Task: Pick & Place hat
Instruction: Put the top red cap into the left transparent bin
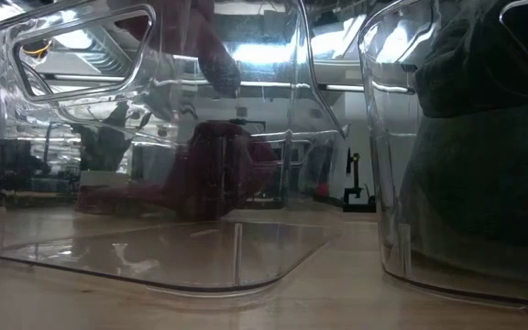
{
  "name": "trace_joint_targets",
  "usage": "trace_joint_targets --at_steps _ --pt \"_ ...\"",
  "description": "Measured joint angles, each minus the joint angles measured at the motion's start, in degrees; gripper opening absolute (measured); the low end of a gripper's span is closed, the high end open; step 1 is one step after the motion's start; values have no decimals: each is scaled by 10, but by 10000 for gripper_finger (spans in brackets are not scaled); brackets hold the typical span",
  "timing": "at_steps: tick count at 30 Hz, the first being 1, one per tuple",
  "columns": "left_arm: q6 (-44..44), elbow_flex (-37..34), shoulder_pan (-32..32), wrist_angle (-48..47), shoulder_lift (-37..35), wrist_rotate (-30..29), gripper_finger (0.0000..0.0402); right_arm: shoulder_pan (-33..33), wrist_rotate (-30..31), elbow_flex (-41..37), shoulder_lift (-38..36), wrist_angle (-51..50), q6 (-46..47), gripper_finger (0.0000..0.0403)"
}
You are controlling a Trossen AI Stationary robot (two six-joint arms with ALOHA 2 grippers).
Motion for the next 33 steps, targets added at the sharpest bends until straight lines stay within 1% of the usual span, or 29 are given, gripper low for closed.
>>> trace_joint_targets --at_steps 7,14,20,25,33 --pt "-32 0 -39 47 72 -14 9 0 0 0 0 0 0 34" --pt "-73 0 -71 52 139 -34 10 0 0 0 0 0 0 34" --pt "-113 0 -76 60 195 -58 10 0 0 0 0 0 0 34" --pt "-140 0 -76 71 247 -63 10 0 0 0 0 0 0 34" --pt "-190 0 -76 142 327 -69 10 0 0 0 0 0 0 34"
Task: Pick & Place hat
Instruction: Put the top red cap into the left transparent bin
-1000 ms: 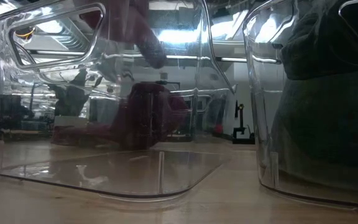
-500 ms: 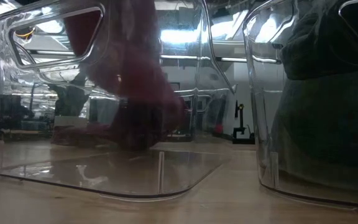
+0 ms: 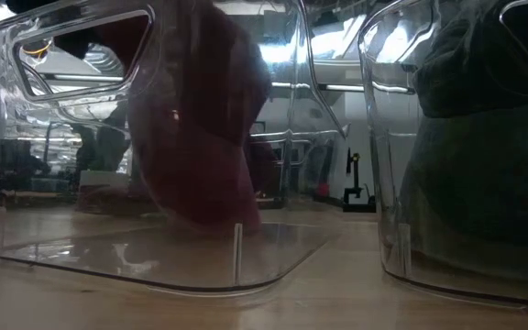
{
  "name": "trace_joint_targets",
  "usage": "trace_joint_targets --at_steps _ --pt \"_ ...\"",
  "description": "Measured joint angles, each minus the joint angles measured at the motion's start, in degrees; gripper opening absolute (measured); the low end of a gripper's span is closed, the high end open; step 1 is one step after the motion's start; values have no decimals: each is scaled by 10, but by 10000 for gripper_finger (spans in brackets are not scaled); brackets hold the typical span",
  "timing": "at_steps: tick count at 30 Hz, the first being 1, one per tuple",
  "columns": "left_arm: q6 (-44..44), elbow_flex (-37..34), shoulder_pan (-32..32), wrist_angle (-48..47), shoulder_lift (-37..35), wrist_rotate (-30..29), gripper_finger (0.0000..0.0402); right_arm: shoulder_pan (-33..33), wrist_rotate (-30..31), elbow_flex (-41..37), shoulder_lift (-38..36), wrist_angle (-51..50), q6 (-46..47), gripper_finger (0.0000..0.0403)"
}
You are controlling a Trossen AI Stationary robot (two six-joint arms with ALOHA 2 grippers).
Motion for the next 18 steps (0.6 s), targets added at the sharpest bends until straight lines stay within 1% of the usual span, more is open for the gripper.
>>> trace_joint_targets --at_steps 3,6,9,13,15,18 --pt "-22 1 1 76 24 1 10 0 0 0 0 0 0 34" --pt "-24 10 7 109 37 2 10 0 0 0 0 0 0 34" --pt "-9 19 13 113 37 4 10 0 0 0 0 0 0 34" --pt "-4 19 15 105 37 25 10 0 0 0 0 0 0 34" --pt "6 18 13 77 37 40 10 0 0 0 0 0 0 34" --pt "14 17 6 42 37 43 10 0 0 0 0 0 0 34"
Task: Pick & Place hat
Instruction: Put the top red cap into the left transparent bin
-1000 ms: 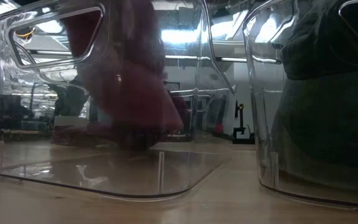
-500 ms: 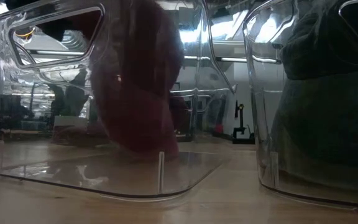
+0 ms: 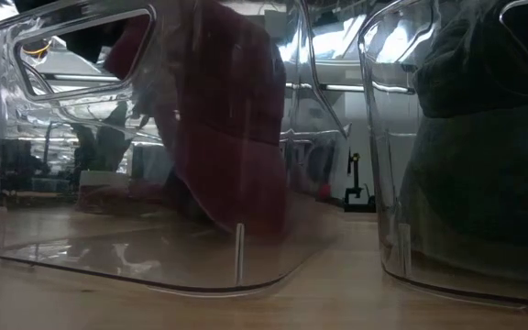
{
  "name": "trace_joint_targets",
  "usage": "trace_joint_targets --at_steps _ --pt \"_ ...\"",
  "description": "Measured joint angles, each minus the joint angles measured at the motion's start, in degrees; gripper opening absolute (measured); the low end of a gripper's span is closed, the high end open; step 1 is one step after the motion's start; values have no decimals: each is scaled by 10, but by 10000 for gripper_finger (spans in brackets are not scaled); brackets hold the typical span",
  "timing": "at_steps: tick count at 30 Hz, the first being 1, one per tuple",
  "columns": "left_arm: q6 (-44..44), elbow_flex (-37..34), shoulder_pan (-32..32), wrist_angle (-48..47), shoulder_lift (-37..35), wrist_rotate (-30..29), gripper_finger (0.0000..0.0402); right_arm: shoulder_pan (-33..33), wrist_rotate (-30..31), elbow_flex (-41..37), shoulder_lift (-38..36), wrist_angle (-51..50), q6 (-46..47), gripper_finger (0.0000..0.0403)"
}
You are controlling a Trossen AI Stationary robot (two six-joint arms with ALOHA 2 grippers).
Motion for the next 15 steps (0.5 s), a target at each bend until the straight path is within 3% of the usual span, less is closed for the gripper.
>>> trace_joint_targets --at_steps 11,15 --pt "42 0 -5 -110 0 2 10 0 0 0 0 0 0 34" --pt "51 0 -14 -156 0 27 11 0 0 0 0 0 0 34"
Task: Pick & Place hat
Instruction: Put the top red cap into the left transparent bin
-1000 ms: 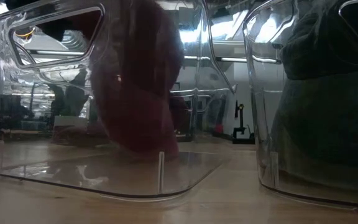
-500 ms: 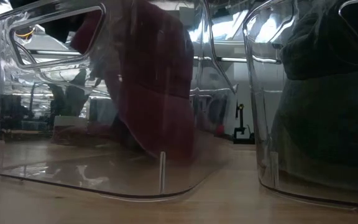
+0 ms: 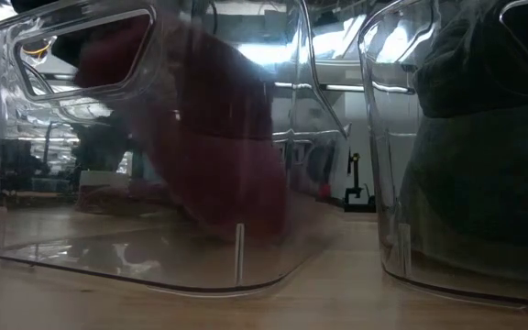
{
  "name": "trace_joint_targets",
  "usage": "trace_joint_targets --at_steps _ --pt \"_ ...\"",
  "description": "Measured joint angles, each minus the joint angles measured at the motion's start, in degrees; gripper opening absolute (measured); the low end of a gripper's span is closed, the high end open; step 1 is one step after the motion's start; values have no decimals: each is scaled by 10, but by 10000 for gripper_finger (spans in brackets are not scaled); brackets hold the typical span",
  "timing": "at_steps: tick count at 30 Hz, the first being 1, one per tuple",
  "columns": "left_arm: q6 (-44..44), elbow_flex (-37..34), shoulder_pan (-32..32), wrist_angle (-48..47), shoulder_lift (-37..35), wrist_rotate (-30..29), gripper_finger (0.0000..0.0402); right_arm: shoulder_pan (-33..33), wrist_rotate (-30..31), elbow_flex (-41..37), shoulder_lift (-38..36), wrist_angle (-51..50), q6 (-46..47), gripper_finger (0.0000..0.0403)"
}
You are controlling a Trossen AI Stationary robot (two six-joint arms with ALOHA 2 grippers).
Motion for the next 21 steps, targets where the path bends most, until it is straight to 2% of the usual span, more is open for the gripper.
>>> trace_joint_targets --at_steps 5,10,21 --pt "0 0 -16 -30 0 41 11 0 0 0 0 0 0 34" --pt "19 0 -18 -38 0 35 13 0 0 0 0 0 0 34" --pt "141 0 -4 -42 0 32 42 0 0 0 0 0 0 34"
